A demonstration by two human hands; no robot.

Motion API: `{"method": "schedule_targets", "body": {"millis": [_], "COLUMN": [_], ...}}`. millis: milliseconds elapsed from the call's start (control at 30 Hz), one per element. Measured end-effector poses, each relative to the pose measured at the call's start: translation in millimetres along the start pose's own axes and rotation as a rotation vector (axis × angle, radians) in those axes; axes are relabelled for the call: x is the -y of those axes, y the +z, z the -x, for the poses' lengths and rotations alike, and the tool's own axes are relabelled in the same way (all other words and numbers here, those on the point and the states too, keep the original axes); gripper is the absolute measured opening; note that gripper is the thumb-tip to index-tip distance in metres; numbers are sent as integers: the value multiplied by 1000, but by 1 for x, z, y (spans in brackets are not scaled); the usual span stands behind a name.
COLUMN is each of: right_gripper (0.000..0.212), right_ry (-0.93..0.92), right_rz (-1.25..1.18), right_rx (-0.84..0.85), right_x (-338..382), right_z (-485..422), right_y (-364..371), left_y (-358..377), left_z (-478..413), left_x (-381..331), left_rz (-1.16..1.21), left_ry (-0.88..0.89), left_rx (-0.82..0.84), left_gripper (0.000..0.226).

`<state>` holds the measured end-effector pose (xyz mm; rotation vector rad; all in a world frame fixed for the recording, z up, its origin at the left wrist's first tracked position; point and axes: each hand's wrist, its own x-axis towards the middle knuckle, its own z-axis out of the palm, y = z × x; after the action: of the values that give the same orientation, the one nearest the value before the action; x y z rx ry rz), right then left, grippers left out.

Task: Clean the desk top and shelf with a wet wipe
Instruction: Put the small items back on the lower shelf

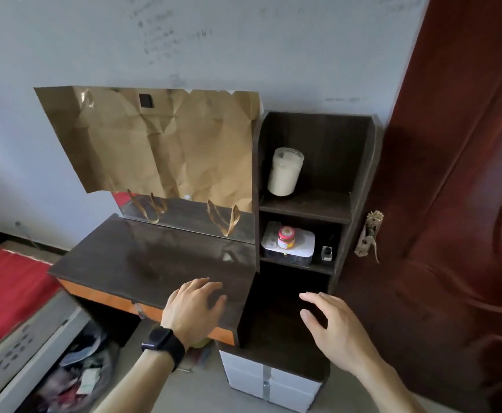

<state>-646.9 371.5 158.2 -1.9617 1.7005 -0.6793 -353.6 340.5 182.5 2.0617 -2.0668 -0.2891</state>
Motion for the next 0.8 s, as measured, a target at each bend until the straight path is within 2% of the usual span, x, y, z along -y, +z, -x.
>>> {"method": "schedule_targets", "body": {"millis": [200, 367, 433, 667, 800], "right_gripper": [48, 64, 67, 87, 88], "right_ry": [159, 362, 446, 658, 738], "right_rz": [-43, -115, -159, -252, -212], "right_rx": [98, 18, -25, -116, -101], "right_x": [-26, -42, -41, -50, -54], "right_z": [-82, -158, -190, -280, -295], "right_y": [41, 69, 77, 91, 100], "left_y": [61, 113, 126, 154, 166], "left_z": [-85, -165, -194, -275, -290], "left_x": [-15, -44, -50, -65, -66], "left_rz": [488, 1104, 1156, 1330, 1322], "left_ry": [-194, -571, -648, -853, -899], "left_rx": [240, 465, 507, 631, 641], "left_gripper": [34, 37, 38, 61, 56]}}
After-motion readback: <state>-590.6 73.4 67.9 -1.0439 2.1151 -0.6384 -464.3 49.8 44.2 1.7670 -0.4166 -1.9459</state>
